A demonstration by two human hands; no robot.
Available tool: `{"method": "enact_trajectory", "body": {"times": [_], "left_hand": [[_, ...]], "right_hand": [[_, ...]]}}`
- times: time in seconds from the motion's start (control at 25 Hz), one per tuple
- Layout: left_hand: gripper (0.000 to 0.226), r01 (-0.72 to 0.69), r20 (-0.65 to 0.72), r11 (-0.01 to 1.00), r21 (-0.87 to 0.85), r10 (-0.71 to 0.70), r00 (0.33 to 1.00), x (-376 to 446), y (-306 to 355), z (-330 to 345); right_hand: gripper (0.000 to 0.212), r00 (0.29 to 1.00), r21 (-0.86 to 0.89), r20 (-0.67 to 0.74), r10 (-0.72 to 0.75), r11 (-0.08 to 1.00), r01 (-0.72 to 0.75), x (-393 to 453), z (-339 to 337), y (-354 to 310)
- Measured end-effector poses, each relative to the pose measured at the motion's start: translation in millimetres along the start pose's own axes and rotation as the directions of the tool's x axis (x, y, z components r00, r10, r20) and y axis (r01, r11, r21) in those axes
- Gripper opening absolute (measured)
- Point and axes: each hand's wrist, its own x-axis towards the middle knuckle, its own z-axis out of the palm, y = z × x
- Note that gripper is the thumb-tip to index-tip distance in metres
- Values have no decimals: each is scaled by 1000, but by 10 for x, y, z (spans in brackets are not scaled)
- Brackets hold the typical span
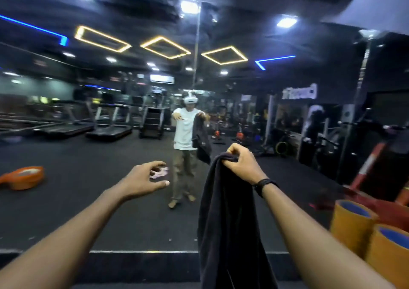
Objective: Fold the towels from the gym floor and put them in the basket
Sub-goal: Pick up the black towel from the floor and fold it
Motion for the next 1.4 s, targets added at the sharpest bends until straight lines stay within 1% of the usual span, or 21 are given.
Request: {"method": "enact_trajectory", "body": {"times": [0.12, 0.28, 0.4, 0.48, 0.6, 0.68, 0.76, 0.88, 0.92, 1.08, 1.16, 1.28, 1.4], "left_hand": [[63, 146, -100, 985, 92, -137, 986, -623, -533, -767], [63, 308, -229, 940, 144, -271, 935, -1539, -1227, -1687], [60, 409, -325, 897, 171, -340, 882, -2269, -1755, -2387], [62, 480, -376, 857, 185, -390, 841, -2699, -2079, -2838], [60, 599, -453, 783, 167, -479, 752, -3534, -2593, -3615], [59, 688, -508, 713, 138, -545, 667, -4096, -2887, -4085], [61, 753, -550, 649, 111, -591, 590, -4577, -3137, -4517], [60, 807, -606, 588, 51, -624, 493, -5127, -3468, -4983], [60, 823, -618, 567, 33, -636, 463, -5269, -3574, -5110], [59, 880, -675, 474, 3, -649, 352, -5750, -4058, -5535], [56, 900, -713, 436, -9, -634, 299, -5920, -4257, -5774], [57, 935, -767, 351, -49, -613, 190, -6171, -4554, -6251], [58, 953, -806, 283, -111, -587, 80, -6340, -4802, -6722]], "right_hand": [[29, 989, 88, 106, -105, 991, 96, 30, 757, -785], [19, 929, 244, 223, -295, 940, 240, -17, 1822, -1915], [18, 861, 322, 326, -390, 902, 287, -48, 2651, -2827], [16, 835, 349, 375, -403, 896, 276, -33, 3153, -3367], [15, 784, 395, 458, -420, 886, 244, -74, 3998, -4294], [19, 739, 447, 504, -446, 867, 219, -134, 4504, -4909], [21, 717, 505, 521, -464, 844, 180, -197, 4916, -5487], [2, 667, 579, 520, -534, 794, 184, -299, 5549, -6244], [4, 644, 600, 522, -559, 778, 188, -322, 5776, -6483], [11, 523, 703, 529, -669, 690, 171, -429, 6733, -7433], [11, 478, 756, 516, -711, 640, 136, -456, 7128, -7882], [14, 386, 820, 503, -774, 568, 72, -465, 7737, -8636], [12, 280, 847, 507, -815, 532, 16, -432, 8289, -9349]]}}
